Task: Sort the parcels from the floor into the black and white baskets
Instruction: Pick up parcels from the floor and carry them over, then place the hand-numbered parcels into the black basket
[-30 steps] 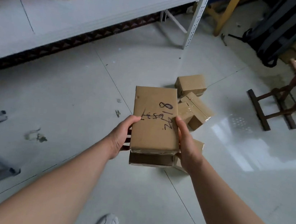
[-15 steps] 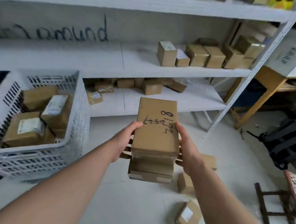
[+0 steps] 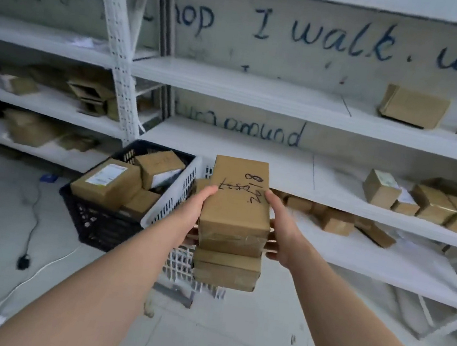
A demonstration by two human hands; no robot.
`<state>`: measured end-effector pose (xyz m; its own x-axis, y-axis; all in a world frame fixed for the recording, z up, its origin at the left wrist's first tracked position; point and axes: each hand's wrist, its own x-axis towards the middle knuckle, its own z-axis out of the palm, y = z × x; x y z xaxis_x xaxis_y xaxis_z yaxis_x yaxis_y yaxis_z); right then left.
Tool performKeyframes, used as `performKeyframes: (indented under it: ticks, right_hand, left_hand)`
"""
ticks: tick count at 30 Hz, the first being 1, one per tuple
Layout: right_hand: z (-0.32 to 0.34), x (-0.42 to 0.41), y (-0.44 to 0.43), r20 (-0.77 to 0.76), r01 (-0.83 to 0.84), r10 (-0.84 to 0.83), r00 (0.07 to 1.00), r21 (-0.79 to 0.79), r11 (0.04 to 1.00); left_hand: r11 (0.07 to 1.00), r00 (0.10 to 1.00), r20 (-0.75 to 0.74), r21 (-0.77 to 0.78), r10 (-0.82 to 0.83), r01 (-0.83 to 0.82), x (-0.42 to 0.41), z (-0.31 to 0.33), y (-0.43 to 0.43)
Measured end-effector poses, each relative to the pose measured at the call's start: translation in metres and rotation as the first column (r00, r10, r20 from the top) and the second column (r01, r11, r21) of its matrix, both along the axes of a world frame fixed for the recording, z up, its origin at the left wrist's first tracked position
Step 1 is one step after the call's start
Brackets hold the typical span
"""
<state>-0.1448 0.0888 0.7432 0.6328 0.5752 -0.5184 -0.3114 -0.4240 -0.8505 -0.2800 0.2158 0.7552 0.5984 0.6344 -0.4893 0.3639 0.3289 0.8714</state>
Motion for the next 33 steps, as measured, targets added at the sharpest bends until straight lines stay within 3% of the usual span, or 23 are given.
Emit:
performKeyframes:
  ticks: [6, 13, 25, 33]
  right_hand:
    - [0.001, -0.050, 0.128, -0.063, -0.095, 0.098, 0.993, 0.052, 0.994]
    - [-0.004, -0.091, 0.265, -0.089, -0.133, 0.140, 0.986, 0.081, 0.988]
    - [0.000, -0.048, 0.463, -0.100, -0.077, 0.106, 0.989, 0.256, 0.963]
    - [-0.025, -0.003, 0.586, -0.174, -0.120, 0.166, 0.971, 0.248, 0.961]
  left_hand:
    - [0.988, 0.988, -0.014, -0.005, 0.154, -0.154, -0.068, 0.001, 0.112]
    - [0.993, 0.992, 0.052, -0.002, 0.119, -0.119, -0.113, 0.014, 0.249]
    - [0.980, 0.972, 0.183, 0.111, 0.145, -0.167, -0.063, 0.029, 0.444]
    - [0.973, 0.977, 0.098, 0.113, 0.189, -0.199, -0.028, 0.016, 0.546]
